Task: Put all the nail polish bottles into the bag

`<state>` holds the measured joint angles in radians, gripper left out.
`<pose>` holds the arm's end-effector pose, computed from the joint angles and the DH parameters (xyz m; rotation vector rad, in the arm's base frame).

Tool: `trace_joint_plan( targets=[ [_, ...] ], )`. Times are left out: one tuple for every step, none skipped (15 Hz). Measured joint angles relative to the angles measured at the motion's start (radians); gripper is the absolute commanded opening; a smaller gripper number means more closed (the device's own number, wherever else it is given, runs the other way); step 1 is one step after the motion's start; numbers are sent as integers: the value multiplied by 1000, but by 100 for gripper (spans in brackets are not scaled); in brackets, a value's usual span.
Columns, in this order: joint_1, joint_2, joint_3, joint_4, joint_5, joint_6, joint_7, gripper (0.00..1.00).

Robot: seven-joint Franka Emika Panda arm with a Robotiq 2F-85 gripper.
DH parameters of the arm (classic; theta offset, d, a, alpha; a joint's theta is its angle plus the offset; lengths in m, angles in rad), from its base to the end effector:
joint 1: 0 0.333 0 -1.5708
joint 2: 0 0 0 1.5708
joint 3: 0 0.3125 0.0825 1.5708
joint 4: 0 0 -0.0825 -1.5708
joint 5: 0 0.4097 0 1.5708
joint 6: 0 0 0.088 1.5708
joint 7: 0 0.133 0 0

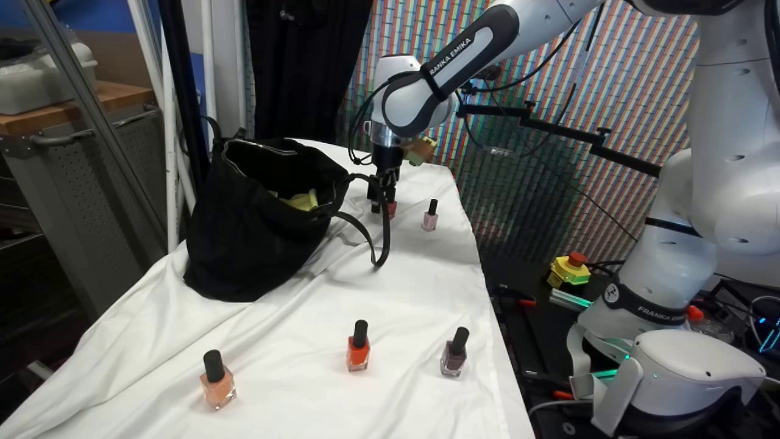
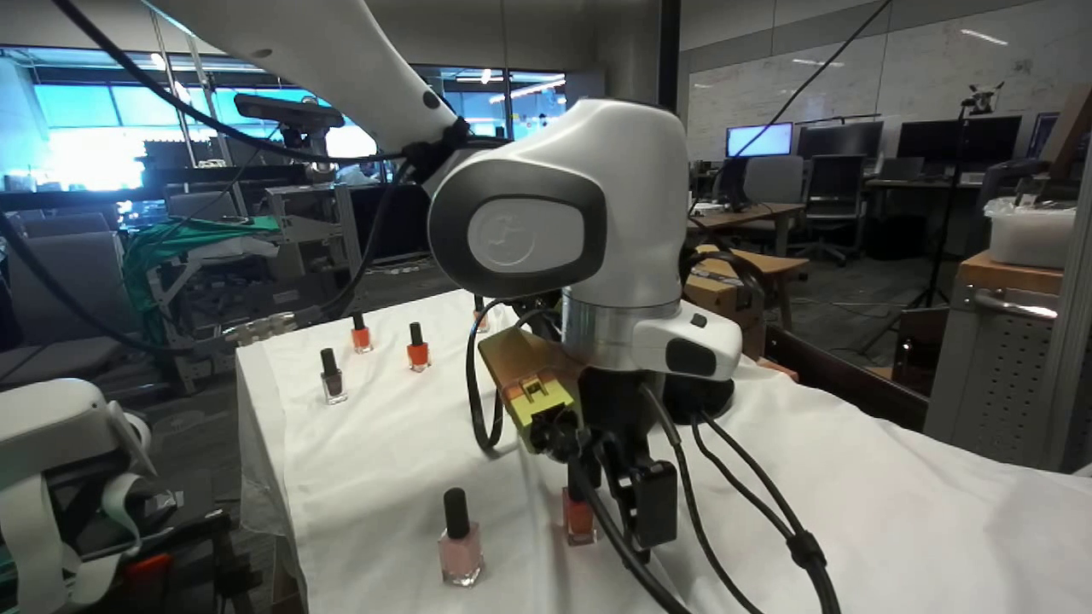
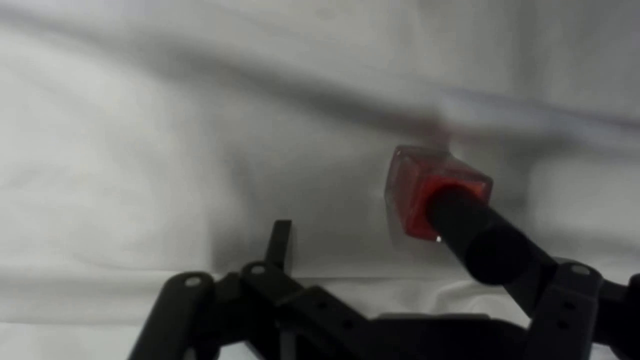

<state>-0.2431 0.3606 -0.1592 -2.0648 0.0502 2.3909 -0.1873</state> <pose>0.5547 -0.2356 0.2081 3.1051 -0.3791 -0.0538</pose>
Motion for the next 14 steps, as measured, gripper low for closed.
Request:
trace_joint_plan(
  targets=[
    [1,-6,0,-10,0,5,-1,100],
    [1,-12,1,-20,0,11,-2,100],
    [2,-17,1,-30,0,15,-3,100],
    [3,-24,2,-41,0,21,-5,100],
    [3,-29,3,-52,0,28,-6,100],
    [3,-32,3,-59,0,33,-8,100],
    [3,-34,4,-65,0,34,-9,100],
    [3,-35,5,-69,0,35,-10,100],
    [3,-35,6,-71,0,35,-11,100],
    [3,-35,7,-73,0,36,-12,100],
    [3,-35,7,-74,0,36,-12,100],
    [3,-35,8,-74,0,36,-13,100],
    [3,-35,9,-74,0,36,-13,100],
    [3,-35,10,-74,0,36,-13,100]
  ],
)
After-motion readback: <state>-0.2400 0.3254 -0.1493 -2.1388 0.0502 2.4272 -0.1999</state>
